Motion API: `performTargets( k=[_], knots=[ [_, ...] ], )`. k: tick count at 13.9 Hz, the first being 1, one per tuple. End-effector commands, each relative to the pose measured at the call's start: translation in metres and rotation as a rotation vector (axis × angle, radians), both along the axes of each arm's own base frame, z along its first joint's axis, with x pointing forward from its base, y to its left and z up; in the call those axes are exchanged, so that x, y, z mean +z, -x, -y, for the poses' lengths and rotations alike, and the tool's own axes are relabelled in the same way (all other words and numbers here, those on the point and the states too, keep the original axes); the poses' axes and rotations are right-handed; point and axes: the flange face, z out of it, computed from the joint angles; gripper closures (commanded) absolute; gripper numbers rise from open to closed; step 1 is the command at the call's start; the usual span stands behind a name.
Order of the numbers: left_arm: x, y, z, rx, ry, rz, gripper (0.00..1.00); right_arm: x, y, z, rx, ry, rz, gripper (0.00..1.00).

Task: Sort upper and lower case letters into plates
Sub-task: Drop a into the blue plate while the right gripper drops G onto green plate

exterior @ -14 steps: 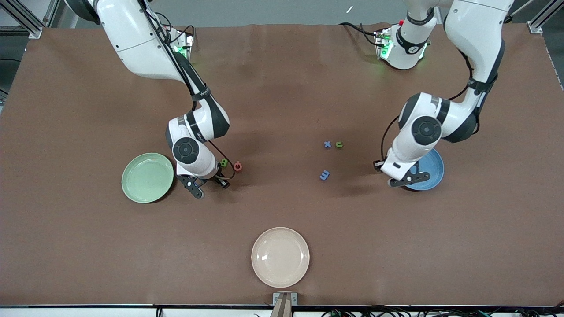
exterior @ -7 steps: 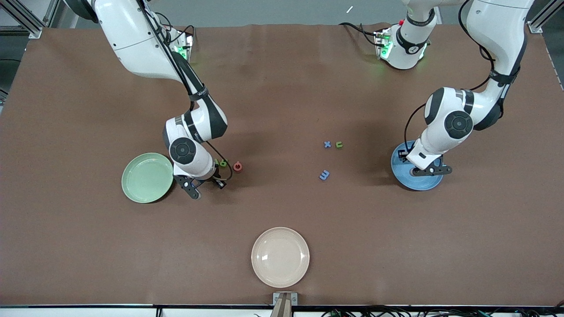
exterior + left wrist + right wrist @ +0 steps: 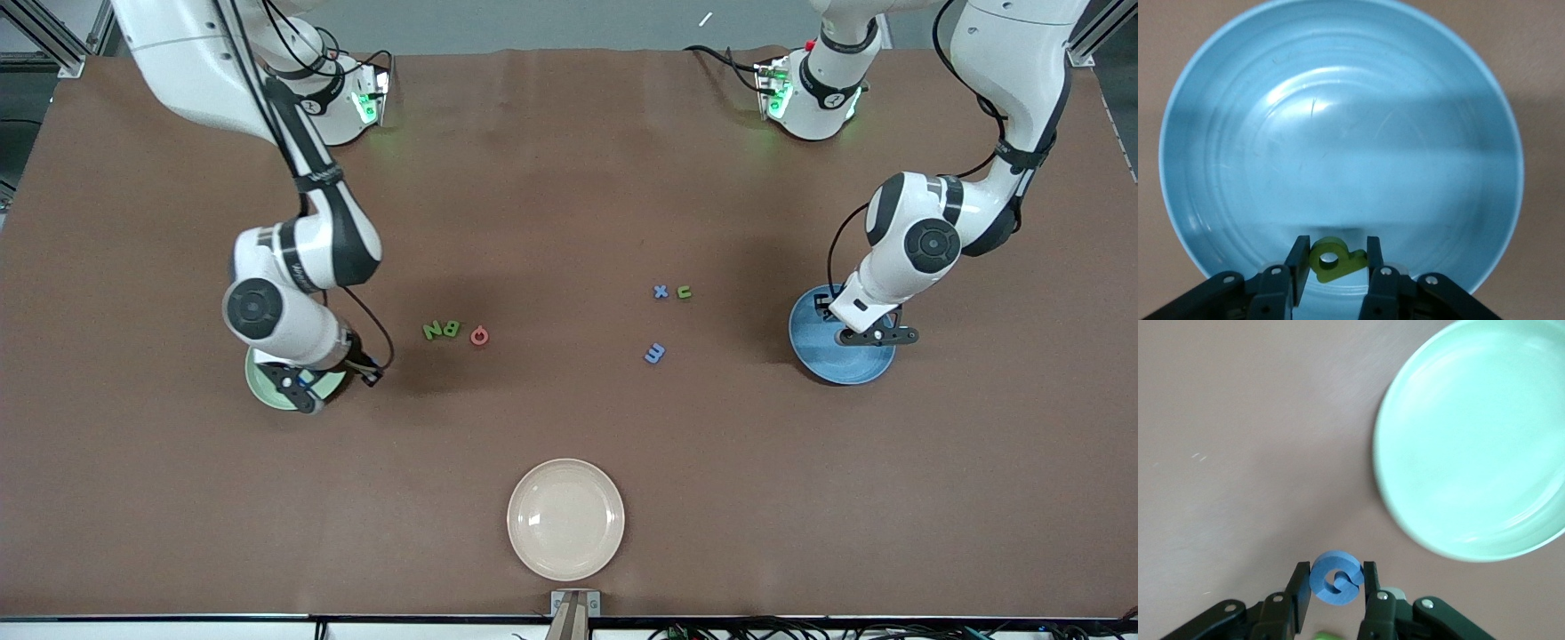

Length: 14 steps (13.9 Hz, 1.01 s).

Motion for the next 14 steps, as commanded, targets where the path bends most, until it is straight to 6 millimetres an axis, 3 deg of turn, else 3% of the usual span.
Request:
performTargets(
  k=[1, 4, 10, 13, 14],
  knots=[
    [0.002, 0.010, -0.001, -0.028, -0.005, 0.005, 0.82, -0.009, 0.041, 0.062, 0.078, -0.013, 0.016, 1.00],
    [-0.001, 0.013, -0.001, -0.029, -0.003, 0.001, 0.80, -0.031, 0.049, 0.087, 0.067, -0.009, 0.069, 0.99],
    [-0.002, 0.013, 0.000, -0.031, -0.001, 0.003, 0.73, -0.076, 0.056, 0.087, 0.059, -0.004, 0.016, 0.96],
    [0.004, 0.010, 0.000, -0.065, 0.000, 0.014, 0.15, -0.083, 0.058, 0.086, 0.062, -0.002, 0.004, 0.93],
    [0.012, 0.006, 0.001, -0.089, -0.001, 0.025, 0.07, -0.081, 0.057, 0.087, 0.062, -0.003, 0.001, 0.77]
  ],
)
